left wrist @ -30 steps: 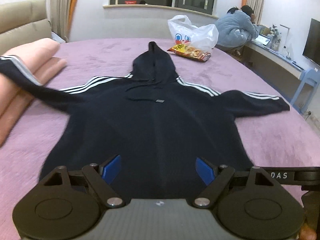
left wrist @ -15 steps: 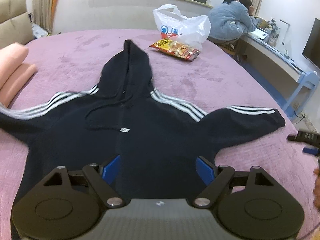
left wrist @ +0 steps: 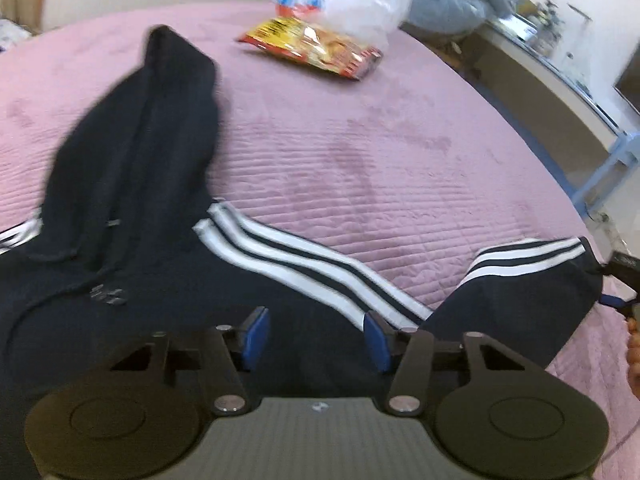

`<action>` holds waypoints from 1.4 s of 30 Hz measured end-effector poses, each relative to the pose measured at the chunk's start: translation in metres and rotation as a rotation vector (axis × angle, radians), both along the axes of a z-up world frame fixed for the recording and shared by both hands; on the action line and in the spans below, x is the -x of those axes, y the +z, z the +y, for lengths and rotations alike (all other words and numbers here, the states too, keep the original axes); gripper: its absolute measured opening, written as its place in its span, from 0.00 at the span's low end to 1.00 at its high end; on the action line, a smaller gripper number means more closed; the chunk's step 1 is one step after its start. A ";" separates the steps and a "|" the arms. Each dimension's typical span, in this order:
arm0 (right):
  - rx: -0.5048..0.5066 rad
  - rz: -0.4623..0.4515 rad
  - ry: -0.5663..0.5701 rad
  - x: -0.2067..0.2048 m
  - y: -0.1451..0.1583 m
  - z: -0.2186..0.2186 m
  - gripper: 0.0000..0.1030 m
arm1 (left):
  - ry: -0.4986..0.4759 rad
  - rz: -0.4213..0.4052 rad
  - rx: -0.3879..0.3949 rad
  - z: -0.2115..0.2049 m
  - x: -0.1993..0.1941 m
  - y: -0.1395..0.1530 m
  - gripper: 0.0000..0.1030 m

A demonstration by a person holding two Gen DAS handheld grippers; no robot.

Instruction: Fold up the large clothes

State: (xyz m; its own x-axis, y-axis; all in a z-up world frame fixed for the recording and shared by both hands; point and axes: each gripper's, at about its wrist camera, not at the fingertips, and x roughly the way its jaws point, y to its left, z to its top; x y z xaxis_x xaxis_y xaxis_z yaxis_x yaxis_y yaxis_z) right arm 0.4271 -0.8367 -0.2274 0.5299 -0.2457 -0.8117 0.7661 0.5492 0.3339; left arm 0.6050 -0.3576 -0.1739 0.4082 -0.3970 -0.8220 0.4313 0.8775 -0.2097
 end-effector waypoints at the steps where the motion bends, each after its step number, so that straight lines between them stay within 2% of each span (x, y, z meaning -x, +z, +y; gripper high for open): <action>1: -0.021 -0.004 -0.011 -0.003 -0.006 -0.004 0.95 | -0.017 0.010 0.004 -0.007 -0.006 -0.005 0.52; 4: -0.008 -0.007 -0.026 -0.011 -0.014 -0.008 0.95 | -0.065 0.069 0.014 -0.027 -0.019 -0.021 0.52; 5: 0.012 -0.009 -0.023 -0.014 -0.013 -0.006 0.90 | -0.076 0.097 0.013 -0.033 -0.025 -0.029 0.52; 6: 0.037 -0.008 -0.013 -0.017 -0.012 -0.003 0.80 | -0.079 0.124 0.007 -0.040 -0.030 -0.037 0.52; 7: 0.065 0.003 0.002 -0.020 -0.010 0.001 0.47 | -0.084 0.141 0.008 -0.044 -0.031 -0.041 0.52; 8: 0.087 0.009 0.039 -0.023 -0.008 0.004 0.09 | -0.087 0.156 0.009 -0.049 -0.034 -0.047 0.53; 10: 0.066 -0.038 0.086 -0.018 0.000 0.006 0.09 | -0.073 0.154 -0.013 -0.058 -0.037 -0.054 0.53; 11: 0.089 -0.063 0.096 -0.010 0.011 0.012 0.09 | -0.071 0.137 -0.028 -0.064 -0.038 -0.055 0.52; 12: 0.111 -0.085 0.107 -0.002 0.022 0.017 0.09 | -0.073 0.108 -0.056 -0.069 -0.038 -0.055 0.44; 13: 0.144 -0.115 0.112 0.013 0.037 0.025 0.08 | -0.073 0.076 -0.087 -0.073 -0.038 -0.055 0.23; 14: 0.179 -0.140 0.101 0.029 0.053 0.033 0.08 | -0.068 0.039 -0.124 -0.078 -0.038 -0.054 0.15; 15: 0.214 -0.161 0.077 0.047 0.068 0.040 0.08 | -0.064 0.031 -0.124 -0.077 -0.038 -0.054 0.13; 18: 0.270 -0.213 -0.053 0.115 0.098 0.052 0.08 | -0.006 0.044 0.001 -0.060 -0.040 -0.050 0.10; 19: 0.248 -0.205 -0.086 0.130 0.095 0.051 0.08 | 0.008 0.039 0.024 -0.055 -0.040 -0.050 0.10; 20: 0.214 -0.176 -0.102 0.139 0.086 0.050 0.08 | 0.022 0.034 0.012 -0.057 -0.043 -0.055 0.10; 22: 0.182 -0.056 -0.101 0.143 0.053 0.049 0.08 | 0.031 0.035 -0.026 -0.061 -0.046 -0.067 0.12; 25: 0.106 0.086 -0.127 0.140 0.006 0.045 0.08 | 0.020 -0.002 -0.025 -0.060 -0.038 -0.062 0.13; 26: 0.071 0.097 -0.147 0.141 -0.001 0.045 0.08 | 0.009 -0.002 -0.017 -0.059 -0.035 -0.057 0.13; 28: 0.073 0.061 -0.167 0.146 0.010 0.055 0.08 | -0.012 -0.009 0.016 -0.052 -0.025 -0.045 0.17; 33: 0.191 -0.117 -0.129 0.167 0.081 0.096 0.08 | -0.048 -0.032 0.047 -0.026 0.007 -0.017 0.20; 35: 0.224 -0.106 -0.134 0.171 0.093 0.105 0.08 | -0.045 -0.026 0.074 -0.005 0.023 -0.009 0.21; 38: 0.221 -0.039 -0.130 0.165 0.089 0.114 0.09 | -0.028 -0.021 0.094 0.029 0.043 -0.001 0.24; 40: 0.209 -0.071 -0.095 0.155 0.094 0.131 0.09 | -0.018 -0.015 0.100 0.054 0.051 0.003 0.24; 42: 0.251 -0.110 -0.029 0.135 0.111 0.167 0.09 | -0.005 -0.009 0.106 0.082 0.056 0.009 0.24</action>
